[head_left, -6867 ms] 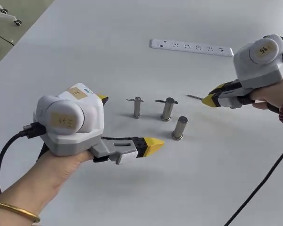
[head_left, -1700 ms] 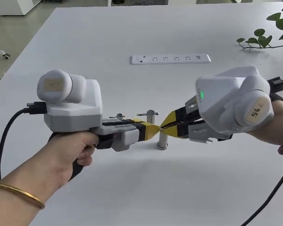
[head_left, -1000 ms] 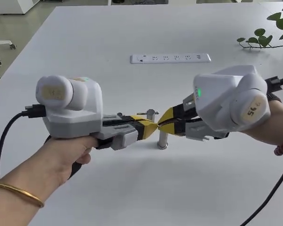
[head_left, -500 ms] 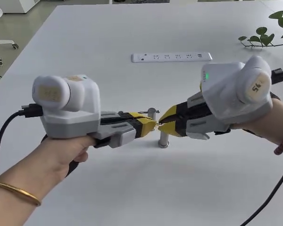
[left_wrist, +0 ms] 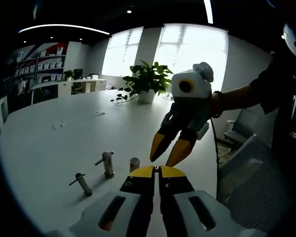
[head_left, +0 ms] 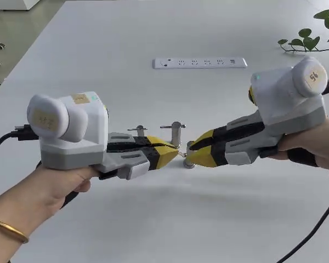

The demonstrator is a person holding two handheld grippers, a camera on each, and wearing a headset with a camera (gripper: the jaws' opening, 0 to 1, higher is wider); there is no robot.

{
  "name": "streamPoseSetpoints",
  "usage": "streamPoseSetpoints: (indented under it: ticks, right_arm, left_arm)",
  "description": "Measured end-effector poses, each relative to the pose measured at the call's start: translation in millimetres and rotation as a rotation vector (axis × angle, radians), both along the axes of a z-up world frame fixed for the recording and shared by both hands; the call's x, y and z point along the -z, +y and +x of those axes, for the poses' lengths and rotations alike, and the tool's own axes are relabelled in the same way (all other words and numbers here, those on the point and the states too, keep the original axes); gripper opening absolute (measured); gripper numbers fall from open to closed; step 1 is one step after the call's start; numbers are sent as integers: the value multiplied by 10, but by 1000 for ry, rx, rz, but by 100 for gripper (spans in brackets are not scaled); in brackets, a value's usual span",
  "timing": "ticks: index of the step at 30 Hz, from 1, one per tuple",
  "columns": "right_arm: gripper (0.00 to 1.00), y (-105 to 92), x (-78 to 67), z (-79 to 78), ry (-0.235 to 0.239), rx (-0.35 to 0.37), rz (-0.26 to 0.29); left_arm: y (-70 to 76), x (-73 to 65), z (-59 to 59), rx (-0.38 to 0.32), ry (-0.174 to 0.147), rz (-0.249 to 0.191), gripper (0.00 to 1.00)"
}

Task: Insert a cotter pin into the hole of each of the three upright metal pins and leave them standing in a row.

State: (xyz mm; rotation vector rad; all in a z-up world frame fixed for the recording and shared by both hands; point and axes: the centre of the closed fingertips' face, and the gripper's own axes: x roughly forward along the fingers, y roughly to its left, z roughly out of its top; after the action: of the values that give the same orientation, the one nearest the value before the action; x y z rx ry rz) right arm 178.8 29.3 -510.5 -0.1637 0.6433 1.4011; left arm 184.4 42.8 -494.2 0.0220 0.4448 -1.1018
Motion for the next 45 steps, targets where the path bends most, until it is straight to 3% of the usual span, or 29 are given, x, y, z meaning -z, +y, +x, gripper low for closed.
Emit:
streamPoseSetpoints:
  ticks: [5,10,14,25,45]
  right_arm:
    - [11,-8,29,-57,29,-7,3]
    - [10,19,22,-187,93,-42,39]
    - [10,22,29,-258,106,-82,41]
    - [7,52,46,-442,135,-172,48]
    - [0,50,24,-538,138,-217,35]
  left_arm:
    - [2,10,-67,30,3,-13,0]
    - [-16,13,-147,64,6,-32,0]
    - [-32,14,-205,89,8,-40,0]
    - [-96,-38,-337,146,20,-88,0]
    - [-135,-36,-436,182,48,-120,0]
